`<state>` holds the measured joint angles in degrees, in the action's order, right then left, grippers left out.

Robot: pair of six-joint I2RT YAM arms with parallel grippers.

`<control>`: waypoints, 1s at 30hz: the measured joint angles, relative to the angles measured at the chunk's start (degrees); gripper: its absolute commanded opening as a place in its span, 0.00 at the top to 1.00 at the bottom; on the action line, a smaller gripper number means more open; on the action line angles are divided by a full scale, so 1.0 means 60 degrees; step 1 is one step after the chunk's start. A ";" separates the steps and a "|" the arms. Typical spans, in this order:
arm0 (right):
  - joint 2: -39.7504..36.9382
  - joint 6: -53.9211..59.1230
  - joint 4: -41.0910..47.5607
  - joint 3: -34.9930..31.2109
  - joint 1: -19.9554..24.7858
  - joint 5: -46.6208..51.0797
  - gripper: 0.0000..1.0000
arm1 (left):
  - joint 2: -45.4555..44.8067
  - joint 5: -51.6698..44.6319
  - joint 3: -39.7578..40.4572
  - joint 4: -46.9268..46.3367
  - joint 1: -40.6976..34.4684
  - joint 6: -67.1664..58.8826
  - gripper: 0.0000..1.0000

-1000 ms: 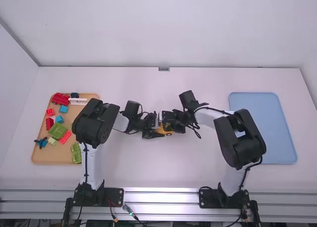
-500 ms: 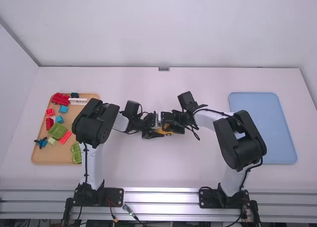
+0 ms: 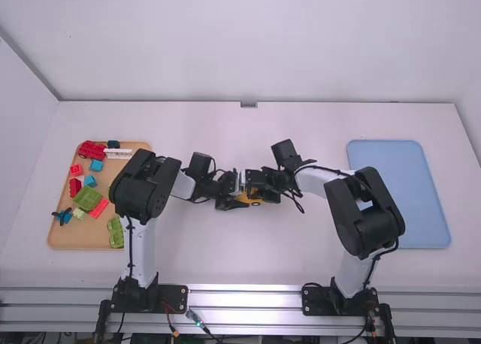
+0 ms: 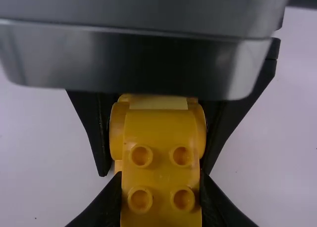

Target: Assemble lego blocks to make yellow taxi

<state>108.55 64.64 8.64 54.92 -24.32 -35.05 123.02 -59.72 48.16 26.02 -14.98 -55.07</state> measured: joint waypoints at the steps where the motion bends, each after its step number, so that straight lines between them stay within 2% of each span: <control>1: 0.0004 0.0000 -0.0018 -0.0004 0.0011 -0.0025 0.75 | -0.0004 0.0000 0.0000 0.0000 0.0000 0.0000 0.86; 5: 0.0015 0.0007 -0.0011 -0.0004 0.0018 -0.0058 0.73 | 0.0000 0.0000 0.0000 0.0000 0.0007 -0.0004 0.86; 15: 0.0361 0.0007 -0.0117 -0.0004 0.0066 -0.0466 0.55 | -0.0004 0.0062 0.0000 0.0033 -0.0051 0.0047 0.86; 22: 0.0448 0.0229 -0.0076 -0.0051 0.0375 -0.1005 0.52 | 0.0000 0.0069 0.0000 0.0047 -0.0047 0.0106 0.86; 30: 0.0452 0.0546 -0.0525 -0.0113 0.0769 -0.2215 0.43 | 0.0000 0.0073 0.0000 0.0062 -0.0051 0.0113 0.85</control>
<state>111.26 67.92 5.50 54.24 -19.70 -48.34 123.02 -59.29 48.16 26.39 -15.29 -54.39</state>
